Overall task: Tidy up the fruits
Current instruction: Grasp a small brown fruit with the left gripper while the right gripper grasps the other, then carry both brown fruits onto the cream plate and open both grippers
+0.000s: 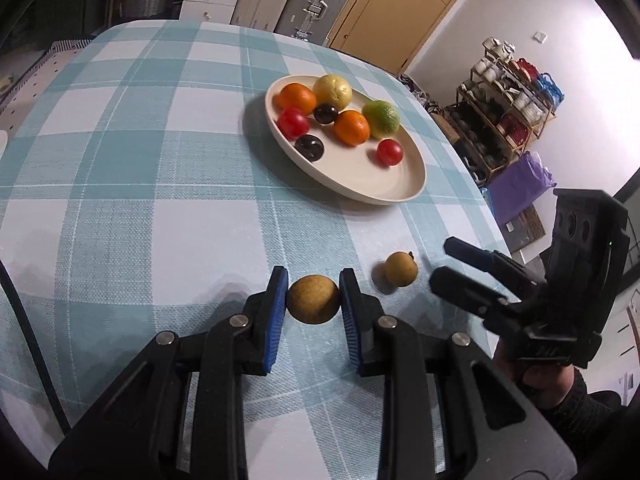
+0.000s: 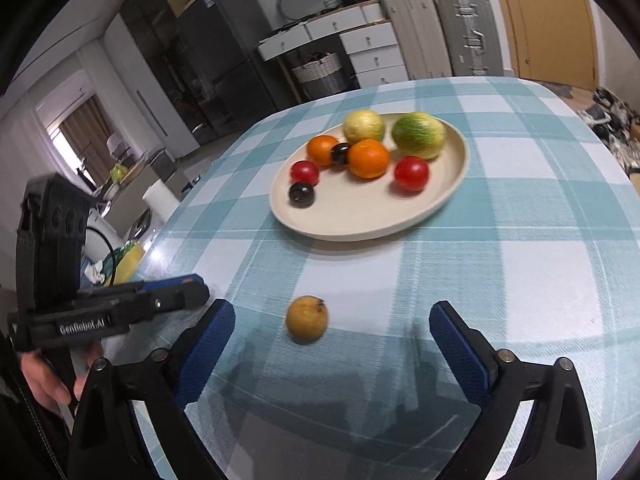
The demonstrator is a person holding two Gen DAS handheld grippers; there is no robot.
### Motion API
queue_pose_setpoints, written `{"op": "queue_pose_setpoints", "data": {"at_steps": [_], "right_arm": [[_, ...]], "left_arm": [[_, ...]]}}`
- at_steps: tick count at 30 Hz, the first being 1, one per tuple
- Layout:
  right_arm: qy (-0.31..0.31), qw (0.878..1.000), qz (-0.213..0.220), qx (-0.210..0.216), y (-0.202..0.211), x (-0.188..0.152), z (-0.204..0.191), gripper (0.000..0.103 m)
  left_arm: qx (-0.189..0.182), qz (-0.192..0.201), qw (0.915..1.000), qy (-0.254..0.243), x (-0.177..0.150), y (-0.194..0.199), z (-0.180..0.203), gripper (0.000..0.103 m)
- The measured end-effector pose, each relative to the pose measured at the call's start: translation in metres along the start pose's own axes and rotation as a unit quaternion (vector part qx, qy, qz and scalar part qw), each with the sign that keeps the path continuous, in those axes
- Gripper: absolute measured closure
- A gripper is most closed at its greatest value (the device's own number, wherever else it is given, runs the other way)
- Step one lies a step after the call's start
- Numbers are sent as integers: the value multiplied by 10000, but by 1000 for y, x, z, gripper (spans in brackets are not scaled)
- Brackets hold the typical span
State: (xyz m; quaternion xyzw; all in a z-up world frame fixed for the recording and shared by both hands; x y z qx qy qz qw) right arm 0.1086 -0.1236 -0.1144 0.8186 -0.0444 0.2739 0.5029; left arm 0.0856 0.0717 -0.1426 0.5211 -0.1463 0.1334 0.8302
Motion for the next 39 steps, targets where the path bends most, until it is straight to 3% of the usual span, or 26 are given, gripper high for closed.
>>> {"op": "queue_pose_setpoints", "data": {"at_steps": [2, 6, 10, 13, 14, 27, 39], "right_arm": [[70, 9999, -72, -13, -5, 1, -5, 15], [166, 9997, -160, -20, -15, 3, -12, 17], [335, 9990, -284, -105, -24, 4, -19, 39], [451, 9977, -404, -308, -31, 4, -22, 70], [457, 9976, -436, -275, -32, 4, -22, 75], [380, 9992, -144, -22, -19, 8, -18, 76], [259, 9994, 179, 163, 4, 30, -9, 76]], "left_arm": [[-40, 8, 10000, 30, 1, 0, -3, 80], [-84, -3, 9999, 80, 2, -2, -7, 80], [-98, -9, 9999, 81, 3, -3, -8, 80], [-102, -12, 9999, 74, 4, -2, -7, 80], [-108, -6, 9999, 80, 5, -2, -8, 80], [-34, 66, 9999, 131, 18, 0, -5, 80], [-76, 161, 9998, -86, 56, -2, 20, 80]]}}
Point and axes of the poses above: each gripper's, at about its wrist camera, not at the fingertips, and y roughly against the way its jaws point, z to its right, x to its top, the point moved 2 cm from there along -y, roughly the way its jaws point, and after that the axes turned 9 degrees about -z, right-handed, at the moved point
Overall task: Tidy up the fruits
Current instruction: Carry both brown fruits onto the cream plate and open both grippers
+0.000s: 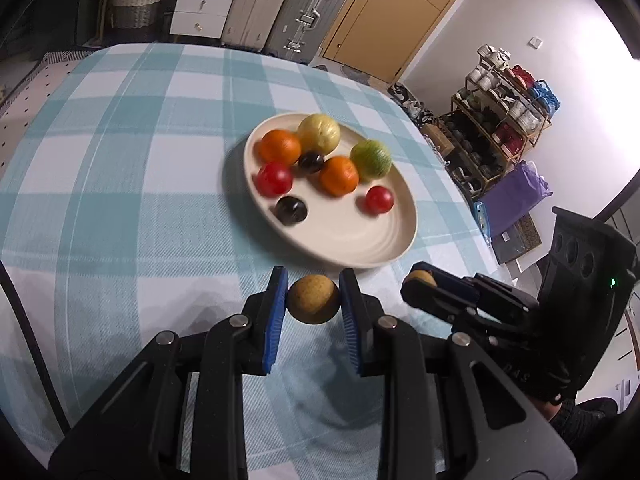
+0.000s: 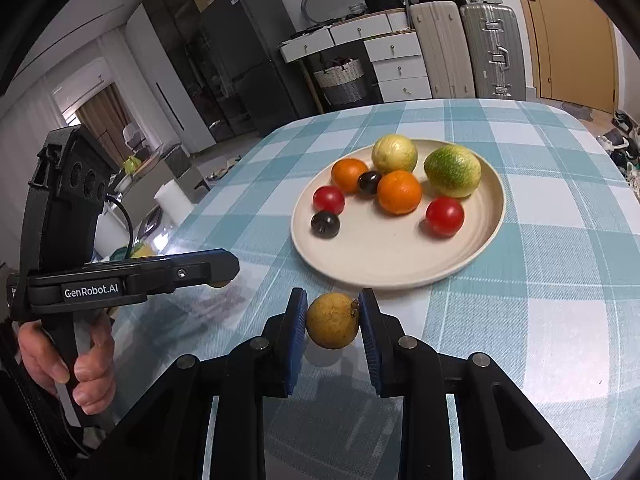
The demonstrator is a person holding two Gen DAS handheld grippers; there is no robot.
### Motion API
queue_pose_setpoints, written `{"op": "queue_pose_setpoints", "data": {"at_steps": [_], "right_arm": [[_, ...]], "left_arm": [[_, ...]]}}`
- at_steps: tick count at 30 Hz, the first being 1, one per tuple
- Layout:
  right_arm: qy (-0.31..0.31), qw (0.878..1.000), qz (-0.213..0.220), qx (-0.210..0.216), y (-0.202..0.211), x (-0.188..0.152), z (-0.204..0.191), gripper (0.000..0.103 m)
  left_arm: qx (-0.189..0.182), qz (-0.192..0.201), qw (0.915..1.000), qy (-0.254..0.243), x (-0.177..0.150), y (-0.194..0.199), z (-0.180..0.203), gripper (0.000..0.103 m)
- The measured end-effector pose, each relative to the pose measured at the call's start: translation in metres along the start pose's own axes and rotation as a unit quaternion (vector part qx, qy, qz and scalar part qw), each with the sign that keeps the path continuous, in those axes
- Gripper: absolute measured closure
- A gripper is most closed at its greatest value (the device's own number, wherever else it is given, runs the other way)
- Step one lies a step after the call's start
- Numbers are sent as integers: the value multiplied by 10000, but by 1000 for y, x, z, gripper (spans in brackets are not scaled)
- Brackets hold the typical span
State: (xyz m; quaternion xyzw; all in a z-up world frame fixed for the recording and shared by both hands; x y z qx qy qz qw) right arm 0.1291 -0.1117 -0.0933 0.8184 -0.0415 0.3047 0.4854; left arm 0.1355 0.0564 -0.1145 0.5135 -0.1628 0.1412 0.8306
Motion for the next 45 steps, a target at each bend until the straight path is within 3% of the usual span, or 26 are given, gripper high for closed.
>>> {"op": "queue_pose_setpoints", "data": {"at_steps": [20, 41, 43, 45], "right_arm": [[58, 10000, 13, 55, -18, 52, 17, 76], [-6, 9999, -139, -33, -49, 57, 37, 75], [5, 9999, -102, -77, -49, 58, 35, 69], [55, 9999, -56, -101, -48, 58, 32, 53]], "left_arm": [[-132, -171, 9997, -99, 86, -42, 15, 80], [-157, -368, 9989, 232, 107, -91, 9, 79], [-174, -337, 9987, 343, 107, -89, 7, 75], [-177, -329, 9983, 451, 107, -88, 5, 66]]}}
Point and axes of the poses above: each gripper's, at about its wrist camera, not at the fingertips, and y roughly against the way its jaws point, z to its right, x to its top, the point moved 2 cm from there along -y, roughly the way its jaws point, and after that the axes turned 9 degrees about -z, right-handed, at the moved point
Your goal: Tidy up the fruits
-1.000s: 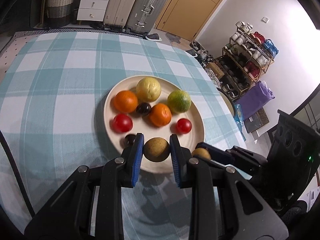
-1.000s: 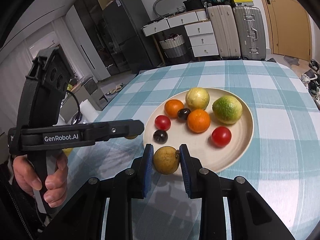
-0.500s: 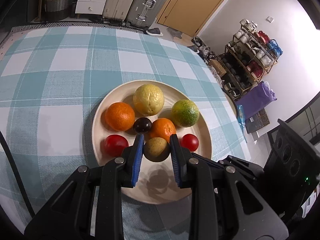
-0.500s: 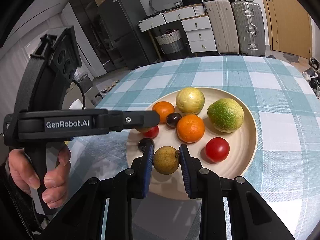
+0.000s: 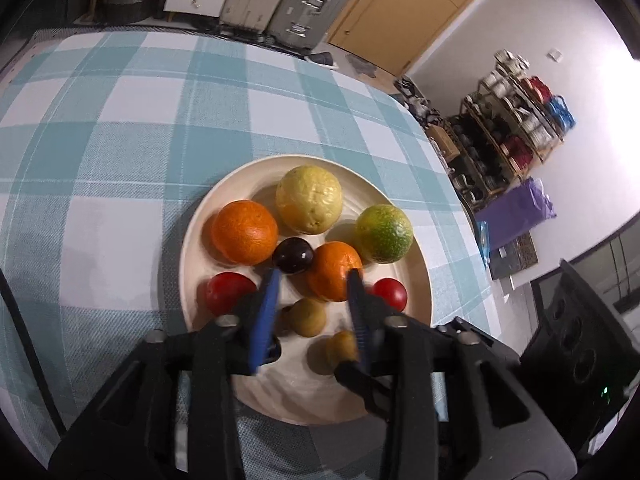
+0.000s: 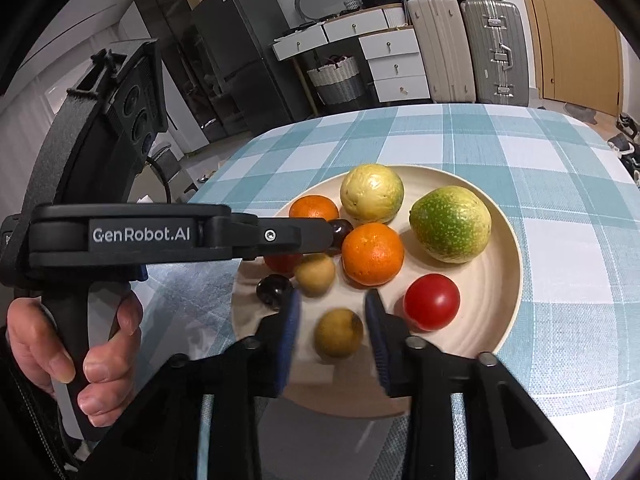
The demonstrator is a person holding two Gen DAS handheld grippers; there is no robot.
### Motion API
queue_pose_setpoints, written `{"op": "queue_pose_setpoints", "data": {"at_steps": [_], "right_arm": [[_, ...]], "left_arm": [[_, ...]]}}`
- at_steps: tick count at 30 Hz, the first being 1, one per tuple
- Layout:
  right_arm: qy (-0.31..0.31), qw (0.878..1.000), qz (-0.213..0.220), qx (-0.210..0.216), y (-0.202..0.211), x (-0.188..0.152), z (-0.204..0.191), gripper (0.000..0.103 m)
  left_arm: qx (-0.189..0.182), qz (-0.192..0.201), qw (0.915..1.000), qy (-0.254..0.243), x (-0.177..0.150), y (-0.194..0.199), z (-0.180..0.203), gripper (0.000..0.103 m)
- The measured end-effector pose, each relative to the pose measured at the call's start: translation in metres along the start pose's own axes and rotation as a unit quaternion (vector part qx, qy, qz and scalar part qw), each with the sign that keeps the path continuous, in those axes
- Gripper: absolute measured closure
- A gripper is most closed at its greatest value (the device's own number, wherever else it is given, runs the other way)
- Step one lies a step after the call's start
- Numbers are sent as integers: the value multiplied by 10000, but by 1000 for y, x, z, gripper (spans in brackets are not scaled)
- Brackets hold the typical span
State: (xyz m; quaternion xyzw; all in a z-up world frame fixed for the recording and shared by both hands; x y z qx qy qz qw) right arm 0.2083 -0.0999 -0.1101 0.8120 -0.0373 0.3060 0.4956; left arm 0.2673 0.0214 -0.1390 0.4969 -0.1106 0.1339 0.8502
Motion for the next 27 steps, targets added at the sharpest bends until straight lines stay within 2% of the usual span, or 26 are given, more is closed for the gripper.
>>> {"op": "queue_pose_setpoints", "data": {"at_steps": [3, 5, 7, 8, 11, 17, 19, 24, 26, 27], "right_arm": [[3, 9999, 119, -35, 7, 0, -2, 45], [-62, 9998, 194, -60, 12, 0, 0, 27], [-113, 9995, 301, -67, 19, -1, 3, 22], [-138, 9993, 340, -115, 23, -2, 4, 20], [-171, 9988, 392, -239, 31, -4, 6, 16], [-228, 9974, 560, -391, 51, -9, 7, 14], [-211, 9962, 688, -482, 59, -11, 4, 12], [-79, 9919, 1056, -704, 82, -13, -5, 6], [-52, 9895, 1214, -786, 91, -14, -8, 5], [-17, 9880, 1299, -831, 96, -15, -10, 4]], "left_arm": [[-30, 64, 10000, 13, -2, 8, 2, 65], [-16, 114, 9999, -18, -4, 14, 4, 62], [-13, 192, 9998, -24, -6, 23, 6, 61], [1, 224, 9997, -29, -7, 26, 7, 61], [184, 386, 9991, 7, -12, 40, 10, 49], [559, 927, 9941, -87, -29, 76, 21, 34], [703, 1120, 9911, -167, -37, 87, 25, 17], [1004, 1441, 9835, -434, -56, 105, 33, 17], [1158, 1640, 9785, -480, -66, 114, 35, 14], [1242, 1783, 9749, -491, -72, 119, 36, 8]]}}
Point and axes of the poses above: each gripper's, at about its wrist camera, not at the fingertips, and y roughly against the way its jaws point, z to its right, x to its top, the point moved 2 cm from there along -y, roughly the way its jaws point, and after that the axes turned 9 degrees about -z, right-handed, at the moved point
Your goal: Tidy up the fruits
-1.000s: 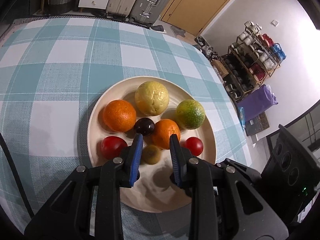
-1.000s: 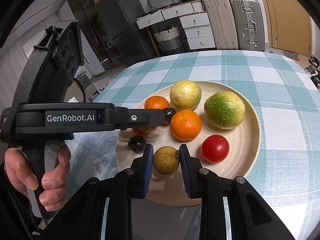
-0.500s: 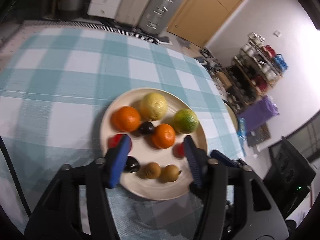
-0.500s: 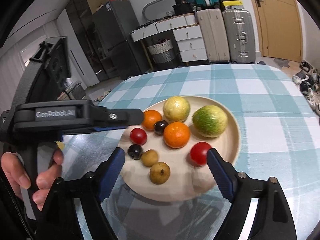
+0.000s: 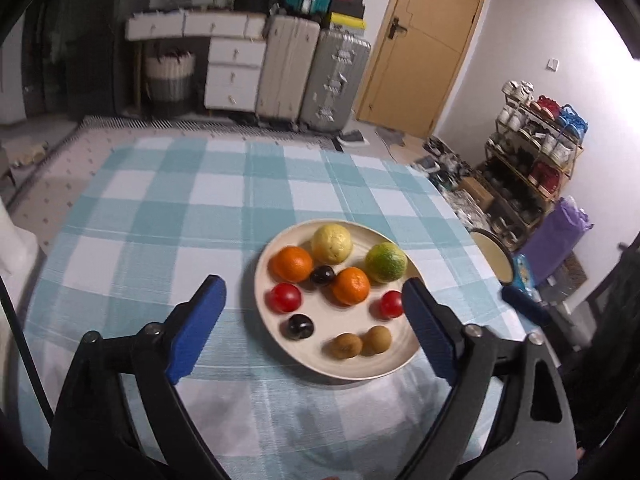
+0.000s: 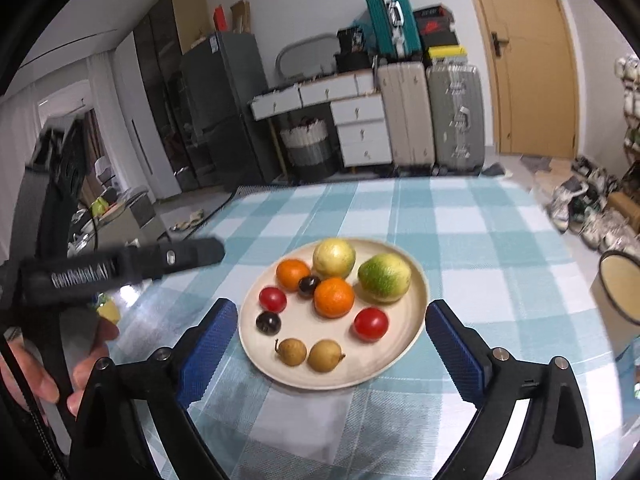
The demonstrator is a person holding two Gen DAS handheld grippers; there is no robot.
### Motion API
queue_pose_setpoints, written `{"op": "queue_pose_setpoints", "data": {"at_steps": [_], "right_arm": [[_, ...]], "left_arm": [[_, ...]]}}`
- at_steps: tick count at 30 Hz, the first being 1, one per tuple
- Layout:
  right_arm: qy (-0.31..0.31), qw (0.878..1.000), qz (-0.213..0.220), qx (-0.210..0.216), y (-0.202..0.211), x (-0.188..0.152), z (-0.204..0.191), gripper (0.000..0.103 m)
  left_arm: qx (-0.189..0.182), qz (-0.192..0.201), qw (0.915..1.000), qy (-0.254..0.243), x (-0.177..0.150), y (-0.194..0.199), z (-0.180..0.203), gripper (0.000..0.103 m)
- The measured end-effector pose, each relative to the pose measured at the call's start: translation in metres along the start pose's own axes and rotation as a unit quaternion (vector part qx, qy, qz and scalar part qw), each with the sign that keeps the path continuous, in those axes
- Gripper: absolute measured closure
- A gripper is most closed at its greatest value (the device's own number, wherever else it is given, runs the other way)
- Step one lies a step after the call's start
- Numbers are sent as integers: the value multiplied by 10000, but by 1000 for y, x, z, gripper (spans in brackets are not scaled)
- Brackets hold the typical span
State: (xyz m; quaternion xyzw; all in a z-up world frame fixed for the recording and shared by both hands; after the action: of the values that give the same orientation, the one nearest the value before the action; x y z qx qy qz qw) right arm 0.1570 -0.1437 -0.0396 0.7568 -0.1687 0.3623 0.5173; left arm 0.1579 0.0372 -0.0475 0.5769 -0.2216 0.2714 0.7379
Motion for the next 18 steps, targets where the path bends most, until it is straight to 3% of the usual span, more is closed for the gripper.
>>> {"op": "queue_pose_setpoints", "data": {"at_steps": [1, 7, 12, 18], "right_arm": [[33, 9999, 74, -65, 5, 0, -1, 2], [98, 9991, 304, -292, 24, -3, -5, 0], [67, 9979, 553, -345, 41, -6, -6, 0], [132, 9957, 894, -216, 61, -17, -11, 0]], "left_arm": [[72, 84, 9999, -3, -3, 5, 1, 0], [440, 340, 9983, -164, -16, 31, 3, 1], [480, 541, 9973, -98, -26, 47, -1, 1], [898, 1097, 9894, -314, -51, 67, -1, 1]]}}
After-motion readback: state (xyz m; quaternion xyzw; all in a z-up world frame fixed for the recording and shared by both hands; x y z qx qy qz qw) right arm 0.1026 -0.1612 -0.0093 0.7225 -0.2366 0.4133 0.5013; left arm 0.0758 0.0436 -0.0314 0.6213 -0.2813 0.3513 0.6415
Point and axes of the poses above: each gripper's, at about its wrist camera, not at the fingertips, and y roughly against the way its jaws point, z to its right, x to its top, the point moved 2 cm from there along -y, roughly the way its jaws point, and after that the axes turned 9 degrees about -z, right-handed, at the moved point
